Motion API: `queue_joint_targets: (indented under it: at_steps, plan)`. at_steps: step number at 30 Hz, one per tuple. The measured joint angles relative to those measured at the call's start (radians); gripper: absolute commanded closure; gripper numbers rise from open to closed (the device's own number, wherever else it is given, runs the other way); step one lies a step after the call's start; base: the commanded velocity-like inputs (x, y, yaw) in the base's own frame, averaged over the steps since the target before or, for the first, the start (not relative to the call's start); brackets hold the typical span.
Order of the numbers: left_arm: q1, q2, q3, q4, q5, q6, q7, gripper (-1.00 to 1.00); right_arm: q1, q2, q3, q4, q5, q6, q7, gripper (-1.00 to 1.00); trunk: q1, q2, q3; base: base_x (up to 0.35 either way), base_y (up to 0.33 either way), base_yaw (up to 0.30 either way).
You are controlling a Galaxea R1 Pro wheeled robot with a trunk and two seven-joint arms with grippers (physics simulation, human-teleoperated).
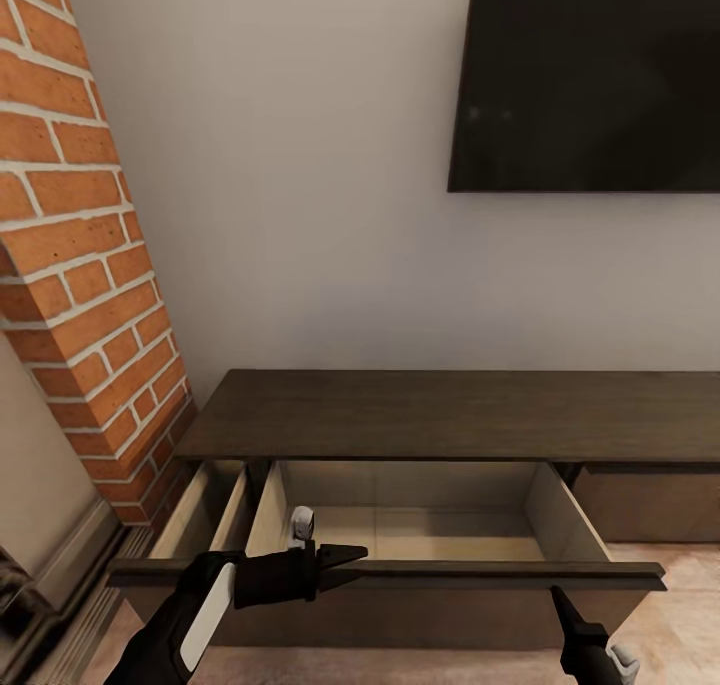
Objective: Place each of the two pumpkins and all three candles from the living room inside a cabinet in the living room (use any cabinet), then make sure every cabinet is closed, and position the cauldron so it is next to a table in the living room.
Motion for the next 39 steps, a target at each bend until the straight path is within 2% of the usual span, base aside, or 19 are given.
queue_joint_targets:
  at_steps: [39]
  plan:
    - [0.000,-0.003,0.000,0.000,0.000,0.000,0.000,-1.00,0.000,0.000,0.000,-0.001,0.000,-0.001,-0.002,1.00,0.000,0.000,0.000,-0.032,0.000,0.000]
